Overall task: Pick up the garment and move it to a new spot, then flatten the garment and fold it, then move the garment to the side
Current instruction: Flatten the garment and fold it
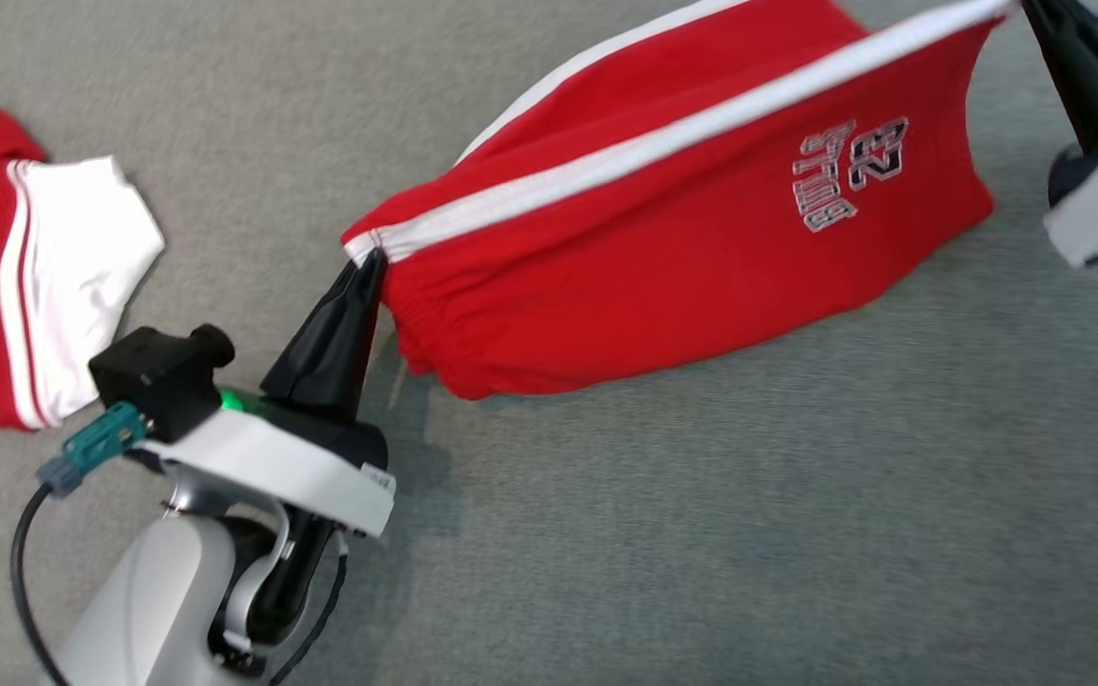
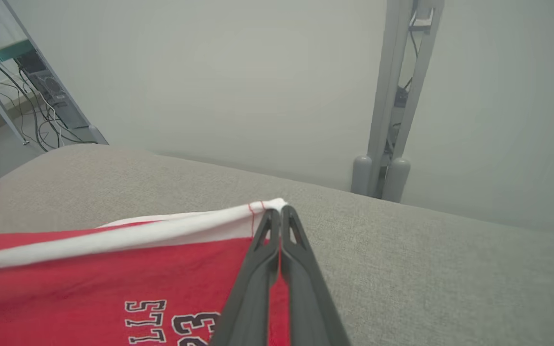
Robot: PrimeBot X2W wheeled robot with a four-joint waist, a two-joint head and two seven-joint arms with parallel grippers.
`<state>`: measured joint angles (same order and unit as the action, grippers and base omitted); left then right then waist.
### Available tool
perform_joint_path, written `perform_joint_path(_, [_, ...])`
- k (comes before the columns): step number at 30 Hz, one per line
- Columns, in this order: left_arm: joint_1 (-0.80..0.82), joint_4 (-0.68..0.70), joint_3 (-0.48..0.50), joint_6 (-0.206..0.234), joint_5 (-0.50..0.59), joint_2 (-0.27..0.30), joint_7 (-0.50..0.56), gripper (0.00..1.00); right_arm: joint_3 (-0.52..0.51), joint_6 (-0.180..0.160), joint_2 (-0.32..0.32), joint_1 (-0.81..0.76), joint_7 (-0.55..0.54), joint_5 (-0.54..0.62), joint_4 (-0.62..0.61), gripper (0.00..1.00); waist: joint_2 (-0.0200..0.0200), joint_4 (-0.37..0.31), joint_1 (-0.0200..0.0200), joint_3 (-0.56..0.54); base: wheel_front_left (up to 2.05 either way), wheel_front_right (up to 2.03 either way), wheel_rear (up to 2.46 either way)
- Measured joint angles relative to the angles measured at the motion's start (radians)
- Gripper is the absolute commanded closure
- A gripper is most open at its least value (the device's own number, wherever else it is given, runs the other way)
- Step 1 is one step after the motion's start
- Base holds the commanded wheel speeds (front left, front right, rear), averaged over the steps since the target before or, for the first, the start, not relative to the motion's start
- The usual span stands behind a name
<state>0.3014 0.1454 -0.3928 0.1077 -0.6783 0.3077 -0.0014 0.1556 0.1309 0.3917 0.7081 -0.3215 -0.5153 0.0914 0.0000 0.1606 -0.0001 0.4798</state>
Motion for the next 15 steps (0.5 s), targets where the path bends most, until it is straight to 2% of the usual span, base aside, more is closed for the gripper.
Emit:
perform_joint_path(6, [0.101, -0.143, -0.019, -0.066, -0.026, -0.061, -0.042, 1.00, 0.133, 0.000, 0.049, 0.209, 0.020, -0.023, 0.213, 1.00, 0.0000, 0.085, 0.0001, 0.067, 0.00, 0.00, 0.00])
perform_joint_path(10, [0.168, -0.229, -0.050, -0.108, -0.034, -0.107, -0.054, 1.00, 0.189, 0.000, 0.059, 0.321, 0.059, -0.036, 0.349, 1.00, 0.0000, 0.135, 0.0001, 0.104, 0.00, 0.00, 0.00])
perform_joint_path(15, [0.234, -0.320, -0.065, -0.134, -0.034, -0.147, -0.084, 1.00, 0.249, 0.000, 0.053, 0.400, 0.096, -0.053, 0.496, 1.00, 0.0000, 0.178, 0.0000, 0.142, 0.00, 0.00, 0.00])
